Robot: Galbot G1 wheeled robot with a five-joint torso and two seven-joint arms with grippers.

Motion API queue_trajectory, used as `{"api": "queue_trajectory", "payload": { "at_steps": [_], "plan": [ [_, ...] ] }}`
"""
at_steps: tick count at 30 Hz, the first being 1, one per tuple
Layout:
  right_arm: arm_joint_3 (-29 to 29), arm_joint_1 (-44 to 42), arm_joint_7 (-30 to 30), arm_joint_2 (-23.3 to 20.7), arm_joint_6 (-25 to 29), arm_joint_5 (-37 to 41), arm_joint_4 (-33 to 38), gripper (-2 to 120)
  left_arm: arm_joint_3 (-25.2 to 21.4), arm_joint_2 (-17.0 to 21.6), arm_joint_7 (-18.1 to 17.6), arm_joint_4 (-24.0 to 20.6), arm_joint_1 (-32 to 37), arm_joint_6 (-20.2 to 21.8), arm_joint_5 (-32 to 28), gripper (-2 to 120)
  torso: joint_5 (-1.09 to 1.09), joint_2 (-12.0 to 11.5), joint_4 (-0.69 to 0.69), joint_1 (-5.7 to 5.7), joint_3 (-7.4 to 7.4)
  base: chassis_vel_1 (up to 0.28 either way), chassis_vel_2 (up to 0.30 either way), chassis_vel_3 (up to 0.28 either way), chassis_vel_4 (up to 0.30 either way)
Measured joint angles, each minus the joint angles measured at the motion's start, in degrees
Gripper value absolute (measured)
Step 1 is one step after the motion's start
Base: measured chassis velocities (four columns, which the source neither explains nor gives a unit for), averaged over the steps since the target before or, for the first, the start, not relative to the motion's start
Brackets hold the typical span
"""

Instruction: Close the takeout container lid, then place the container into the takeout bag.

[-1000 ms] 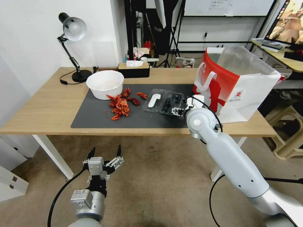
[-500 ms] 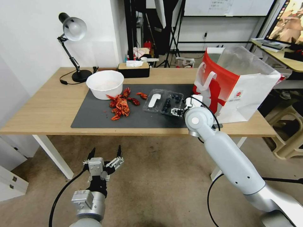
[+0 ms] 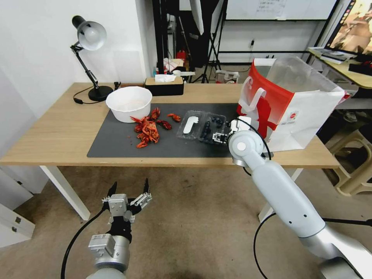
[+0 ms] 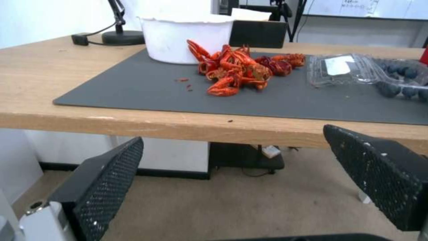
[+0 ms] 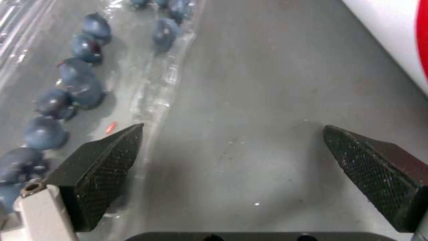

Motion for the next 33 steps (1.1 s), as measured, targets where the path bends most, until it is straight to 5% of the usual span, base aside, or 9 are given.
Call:
{"api": "queue_trajectory", "payload": {
  "at_steps": [33],
  "plan": [
    [0.1, 0.4, -2.3, -1.7, 0.0, -3.4, -0.5, 100, 0.2, 0.0, -0.1, 1.0, -0.2, -0.7, 0.2, 100, 0.0, 0.0, 0.0, 0.0, 0.0, 0.0, 0.0, 0.0, 0.0]
  ]
}}
